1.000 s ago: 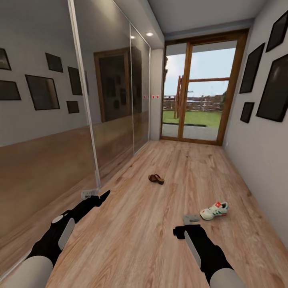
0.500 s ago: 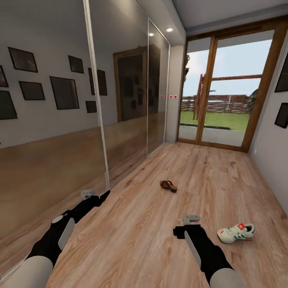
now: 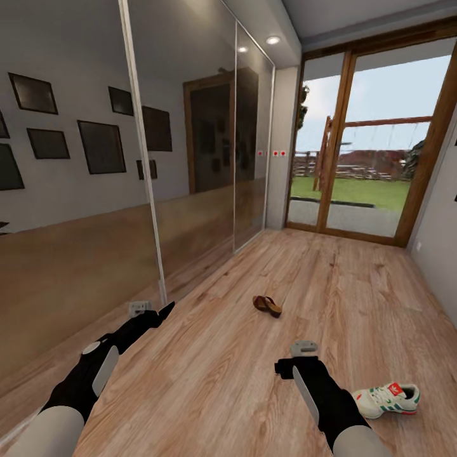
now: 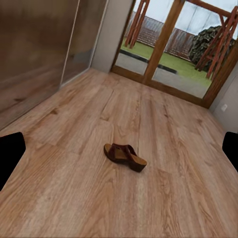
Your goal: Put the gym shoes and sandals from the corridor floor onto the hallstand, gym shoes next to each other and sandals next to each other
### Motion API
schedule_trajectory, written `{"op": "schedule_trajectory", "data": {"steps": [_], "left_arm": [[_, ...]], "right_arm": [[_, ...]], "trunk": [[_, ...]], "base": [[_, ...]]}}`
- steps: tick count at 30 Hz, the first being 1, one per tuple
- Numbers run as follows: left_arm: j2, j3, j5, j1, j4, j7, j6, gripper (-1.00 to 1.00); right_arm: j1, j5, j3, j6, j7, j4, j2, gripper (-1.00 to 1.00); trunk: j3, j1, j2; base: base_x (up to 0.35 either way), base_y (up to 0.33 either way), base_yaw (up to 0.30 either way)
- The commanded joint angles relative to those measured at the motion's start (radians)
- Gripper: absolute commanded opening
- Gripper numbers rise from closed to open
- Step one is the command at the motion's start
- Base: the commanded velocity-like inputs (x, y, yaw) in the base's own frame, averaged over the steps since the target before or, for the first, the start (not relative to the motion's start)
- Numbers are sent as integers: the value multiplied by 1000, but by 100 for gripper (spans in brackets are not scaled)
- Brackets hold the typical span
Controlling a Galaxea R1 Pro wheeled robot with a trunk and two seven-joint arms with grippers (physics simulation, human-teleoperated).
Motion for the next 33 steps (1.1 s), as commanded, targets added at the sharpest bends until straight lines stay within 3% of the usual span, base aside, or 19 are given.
{"op": "schedule_trajectory", "data": {"steps": [1, 33], "left_arm": [[0, 1, 5, -1, 1, -5, 2, 100], [0, 1, 5, -1, 1, -5, 2, 100]], "right_arm": [[0, -1, 3, 5, -5, -1, 0, 100], [0, -1, 3, 5, -5, -1, 0, 100]], "trunk": [[-1, 0, 0], [-1, 0, 0]], "base": [[293, -203, 1], [337, -104, 0]]}}
